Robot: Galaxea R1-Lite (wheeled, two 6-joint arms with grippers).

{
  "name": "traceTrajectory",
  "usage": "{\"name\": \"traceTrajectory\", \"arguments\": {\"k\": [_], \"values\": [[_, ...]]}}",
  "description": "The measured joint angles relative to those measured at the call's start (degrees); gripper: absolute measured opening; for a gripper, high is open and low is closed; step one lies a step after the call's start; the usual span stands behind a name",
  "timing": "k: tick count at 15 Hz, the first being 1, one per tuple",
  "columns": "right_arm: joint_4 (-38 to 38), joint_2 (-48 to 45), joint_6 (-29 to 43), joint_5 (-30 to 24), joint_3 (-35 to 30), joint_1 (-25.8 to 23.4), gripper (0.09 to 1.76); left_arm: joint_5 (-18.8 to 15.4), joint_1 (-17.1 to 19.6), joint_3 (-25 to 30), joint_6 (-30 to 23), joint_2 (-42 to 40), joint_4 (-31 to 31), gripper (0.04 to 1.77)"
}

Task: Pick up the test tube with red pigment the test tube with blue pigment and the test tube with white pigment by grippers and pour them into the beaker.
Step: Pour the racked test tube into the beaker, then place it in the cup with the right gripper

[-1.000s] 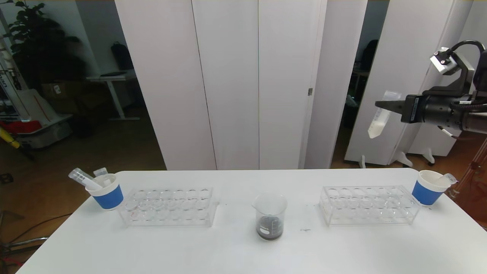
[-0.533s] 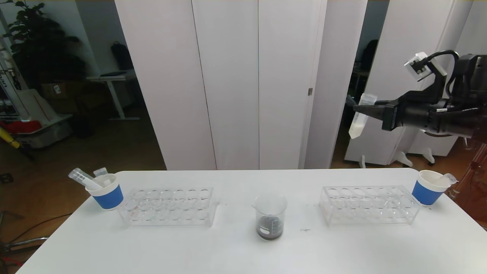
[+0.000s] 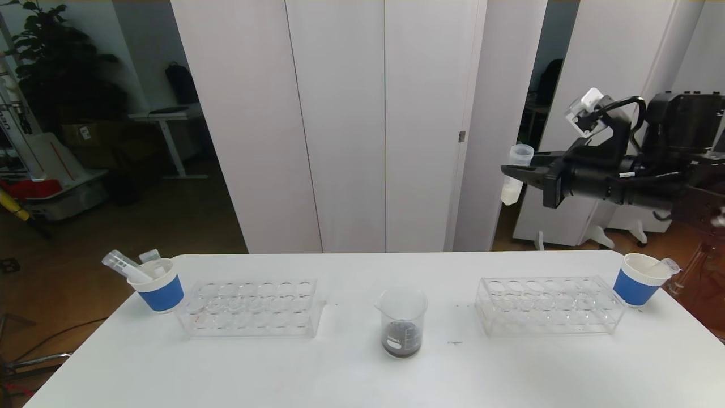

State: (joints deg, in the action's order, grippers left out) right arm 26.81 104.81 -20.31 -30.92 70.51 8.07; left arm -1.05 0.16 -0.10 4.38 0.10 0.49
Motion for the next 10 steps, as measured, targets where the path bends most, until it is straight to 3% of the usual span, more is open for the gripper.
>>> {"name": "traceTrajectory", "arguments": {"k": [4, 10], "values": [[15.12, 4.33, 0.02, -0.41, -2.51, 1.95, 0.58, 0.0, 0.0, 0.0, 0.0, 0.0, 0.02, 1.75], [16.52, 7.64, -1.22, -0.61, -3.69, 6.75, 0.58, 0.0, 0.0, 0.0, -0.02, 0.0, 0.02, 1.75]]}}
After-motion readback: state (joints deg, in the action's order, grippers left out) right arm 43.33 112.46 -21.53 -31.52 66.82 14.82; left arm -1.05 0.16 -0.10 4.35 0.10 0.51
